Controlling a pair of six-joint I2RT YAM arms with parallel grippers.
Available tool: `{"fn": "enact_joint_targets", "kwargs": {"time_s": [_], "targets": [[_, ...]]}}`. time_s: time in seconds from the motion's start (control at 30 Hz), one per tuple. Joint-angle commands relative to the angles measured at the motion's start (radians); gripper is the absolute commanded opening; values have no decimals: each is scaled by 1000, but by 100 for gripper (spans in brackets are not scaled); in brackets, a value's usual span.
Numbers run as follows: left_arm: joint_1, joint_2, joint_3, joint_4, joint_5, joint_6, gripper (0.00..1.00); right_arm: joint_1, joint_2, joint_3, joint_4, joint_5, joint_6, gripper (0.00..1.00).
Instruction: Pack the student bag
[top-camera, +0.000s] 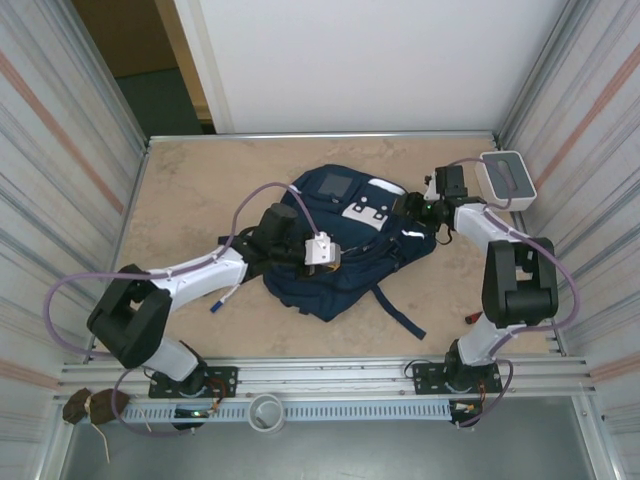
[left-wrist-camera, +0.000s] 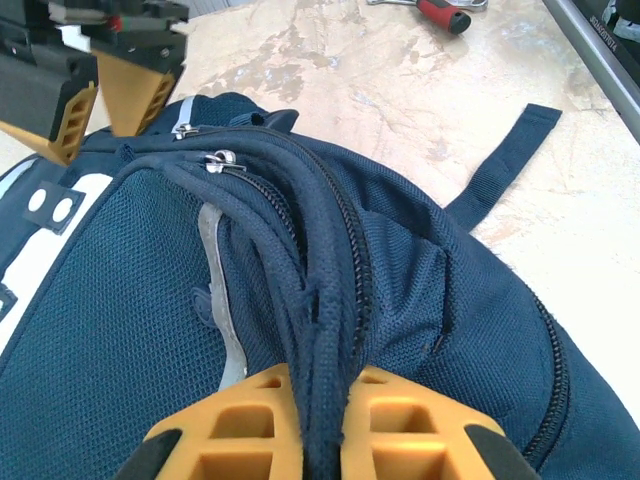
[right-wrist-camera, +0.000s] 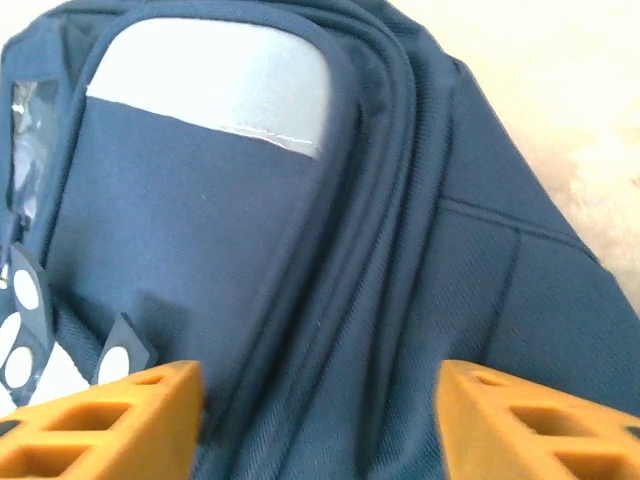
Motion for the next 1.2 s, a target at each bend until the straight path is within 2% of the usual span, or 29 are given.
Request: {"fn": "enact_joint_targets", "kwargs": {"time_s": [0.0, 0.07, 0.2, 0.3, 0.43, 0.6, 0.67, 0.73, 0.8, 0.87, 0.93, 1.03, 1.17], "targets": [[-9, 33, 69, 39, 56, 2, 4, -16, 6, -9, 23, 0, 8, 35], [-2, 59, 89, 30, 39, 18, 8, -49, -35, -77, 51, 15, 17, 16], [32, 116, 148, -7, 3, 23, 12, -98, -149, -208, 90, 50, 30, 0], [67, 145, 179, -47, -59, 22, 17, -101, -250, -304, 108, 77, 49, 0], [124, 120, 133, -40, -201, -22, 41, -51, -383, -416, 114, 72, 88, 0], [183, 21, 28, 79, -502, -230, 59, 115, -597, -519, 86, 139, 101, 13], [185, -19, 16, 62, -634, -336, 63, 189, -704, -523, 50, 206, 69, 21], [184, -69, 22, -16, -678, -467, 65, 251, -796, -510, 22, 280, 28, 30], [175, -128, 4, -58, -679, -628, 66, 286, -835, -488, 32, 302, -4, 40], [141, -171, -31, -47, -676, -736, 68, 298, -807, -459, 58, 284, -26, 48], [64, -186, -46, -25, -749, -786, 69, 299, -733, -422, 77, 272, -38, 51], [-82, -154, -12, -23, -930, -787, 72, 298, -589, -369, 113, 260, -49, 53], [-224, -11, 134, -108, -1122, -750, 82, 284, -464, -345, 160, 268, -37, 53]]}}
